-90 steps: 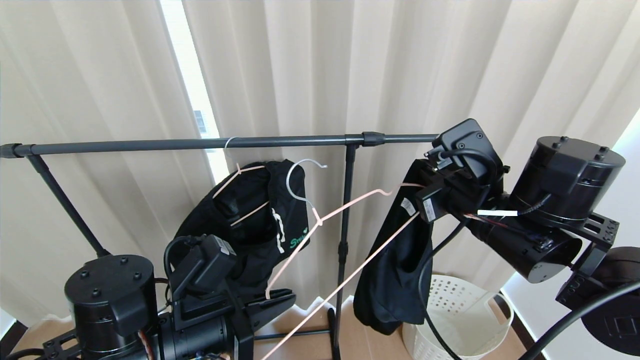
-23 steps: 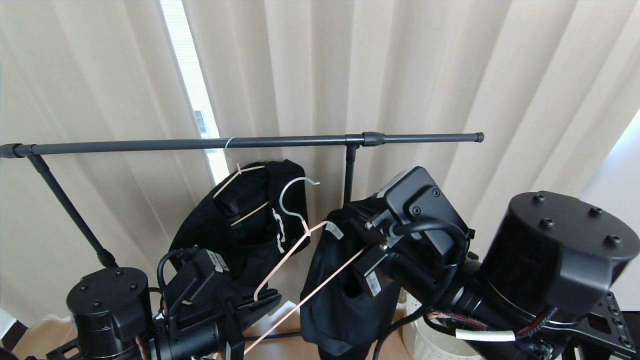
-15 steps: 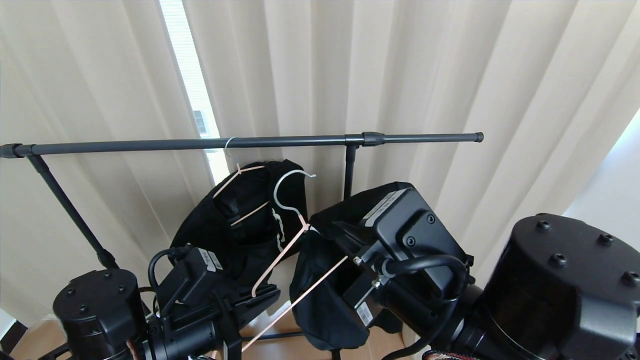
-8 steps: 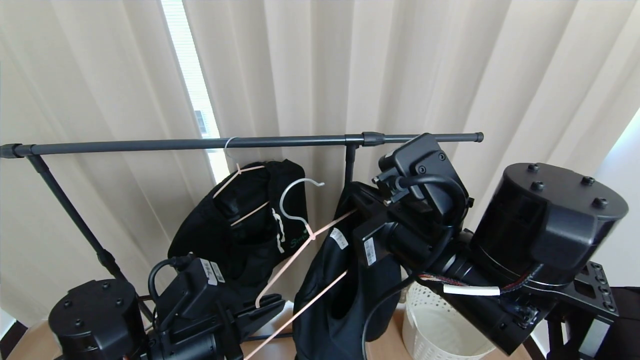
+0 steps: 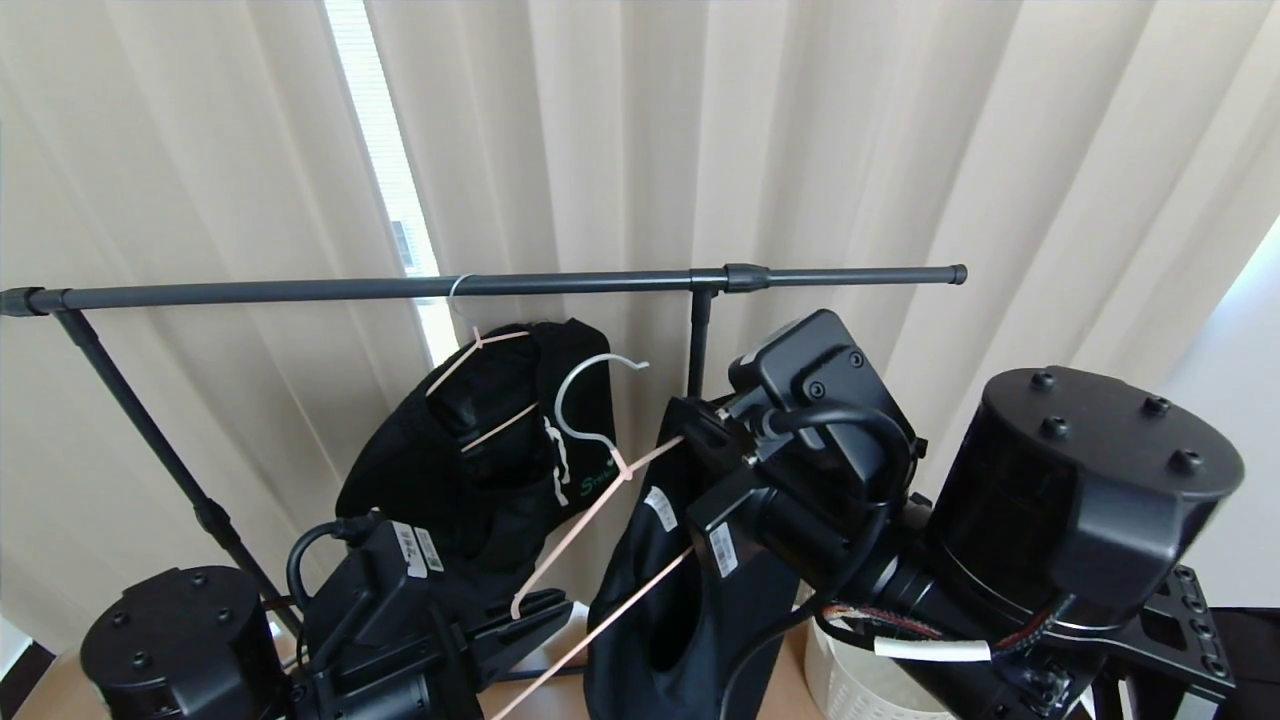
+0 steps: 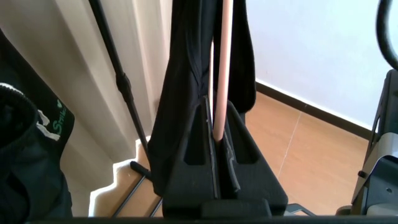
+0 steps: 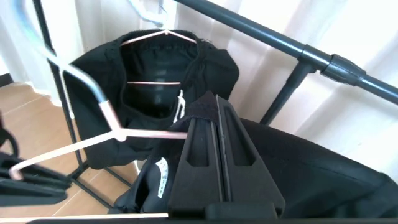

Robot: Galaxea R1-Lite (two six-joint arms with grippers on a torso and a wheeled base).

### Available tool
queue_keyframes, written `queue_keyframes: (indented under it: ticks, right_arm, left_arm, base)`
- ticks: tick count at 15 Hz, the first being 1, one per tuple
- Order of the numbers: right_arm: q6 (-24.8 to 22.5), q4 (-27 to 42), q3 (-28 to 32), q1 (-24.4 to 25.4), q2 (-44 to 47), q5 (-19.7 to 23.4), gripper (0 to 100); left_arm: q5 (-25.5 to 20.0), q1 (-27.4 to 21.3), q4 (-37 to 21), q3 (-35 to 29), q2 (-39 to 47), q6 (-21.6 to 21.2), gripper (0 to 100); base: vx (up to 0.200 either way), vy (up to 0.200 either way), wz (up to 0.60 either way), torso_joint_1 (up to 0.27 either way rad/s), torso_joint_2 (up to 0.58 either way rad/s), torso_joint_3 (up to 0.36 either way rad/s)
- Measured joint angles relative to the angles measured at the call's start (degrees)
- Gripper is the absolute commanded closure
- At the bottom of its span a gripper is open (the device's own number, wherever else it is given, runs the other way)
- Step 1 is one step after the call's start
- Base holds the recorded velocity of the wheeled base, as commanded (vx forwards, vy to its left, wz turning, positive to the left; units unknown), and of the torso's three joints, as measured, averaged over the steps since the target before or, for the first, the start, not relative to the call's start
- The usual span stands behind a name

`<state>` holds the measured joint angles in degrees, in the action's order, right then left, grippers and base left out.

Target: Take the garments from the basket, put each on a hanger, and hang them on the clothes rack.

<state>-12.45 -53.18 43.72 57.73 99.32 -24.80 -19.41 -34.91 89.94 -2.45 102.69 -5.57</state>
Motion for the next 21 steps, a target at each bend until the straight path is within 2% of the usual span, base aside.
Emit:
queue_keyframes:
  ticks: [7, 8, 16, 21]
  right_arm:
    - [0.0, -0.7, -1.0, 5.4, -0.6, -2.1, 100]
    - [0.0, -0.7, -1.3, 5.6, -0.6, -2.2, 0]
    - [-1.0, -0.1, -1.2, 1.5, -3.4, -2.2, 0]
    - [-1.1, -0.1, -1.2, 1.0, -3.7, -2.1, 0]
  left_arm:
    - [0.1, 0.0, 0.0, 0.0, 0.8, -0.2, 100]
    - [0.0, 0.0, 0.0, 0.0, 0.9, -0.2, 100]
    - [0.1, -0.2, 0.0, 0.4, 0.9, -0.1, 100]
    - [0.2, 0.0, 0.0, 0.3, 0.9, 0.1, 100]
  base:
    - [0.000, 0.000, 0.00, 0.000, 0.00, 0.000]
    - [0.000, 0.000, 0.00, 0.000, 0.00, 0.000]
    - [0.000, 0.000, 0.00, 0.000, 0.00, 0.000]
    - [0.000, 0.000, 0.00, 0.000, 0.00, 0.000]
